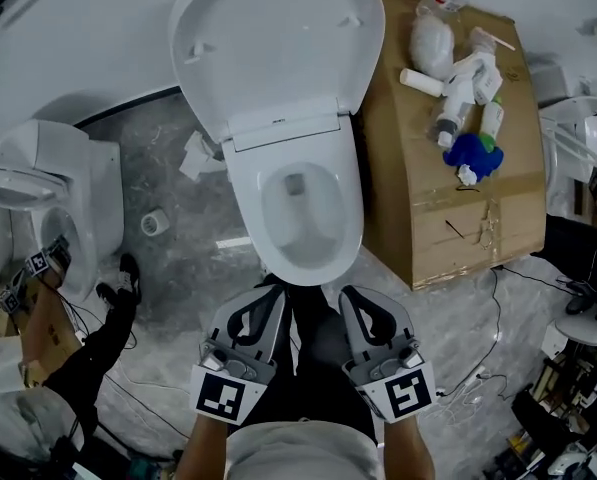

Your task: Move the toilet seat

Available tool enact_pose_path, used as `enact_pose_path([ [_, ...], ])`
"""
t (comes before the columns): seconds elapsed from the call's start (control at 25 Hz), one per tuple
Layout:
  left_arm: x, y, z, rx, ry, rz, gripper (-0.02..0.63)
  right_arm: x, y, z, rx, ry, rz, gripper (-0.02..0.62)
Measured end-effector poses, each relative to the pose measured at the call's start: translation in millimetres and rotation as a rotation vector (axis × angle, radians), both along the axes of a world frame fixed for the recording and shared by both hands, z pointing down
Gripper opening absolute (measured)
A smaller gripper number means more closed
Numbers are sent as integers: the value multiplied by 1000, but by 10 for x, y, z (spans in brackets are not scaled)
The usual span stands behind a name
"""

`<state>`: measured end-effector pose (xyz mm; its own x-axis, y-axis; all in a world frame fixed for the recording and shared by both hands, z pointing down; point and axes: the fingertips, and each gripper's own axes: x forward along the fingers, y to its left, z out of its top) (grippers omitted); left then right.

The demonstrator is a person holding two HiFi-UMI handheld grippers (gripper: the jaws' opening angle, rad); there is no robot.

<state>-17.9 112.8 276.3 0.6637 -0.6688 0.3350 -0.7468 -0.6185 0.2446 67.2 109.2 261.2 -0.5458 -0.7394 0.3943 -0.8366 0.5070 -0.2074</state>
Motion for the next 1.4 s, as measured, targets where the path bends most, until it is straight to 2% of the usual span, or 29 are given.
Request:
enact_pose_path([
  [0.2, 126, 49, 403, -11, -20, 2, 9, 130, 70, 433, -44, -12, 13, 12],
  [0.44, 235, 133, 900, -3, -57, 58, 11, 220, 147, 984, -91, -18, 40, 14],
  [0.68, 223, 277, 1391, -96, -15, 28, 11, 244, 260, 1466, -139, -15, 44, 14],
  [1.04, 216, 374, 1856, -143, -40, 40, 12, 322, 393, 2018, -192, -12, 56, 15],
  [1.4, 265, 331, 2261, -212, 10, -14, 14, 488, 398, 2431, -227, -31, 89, 29],
])
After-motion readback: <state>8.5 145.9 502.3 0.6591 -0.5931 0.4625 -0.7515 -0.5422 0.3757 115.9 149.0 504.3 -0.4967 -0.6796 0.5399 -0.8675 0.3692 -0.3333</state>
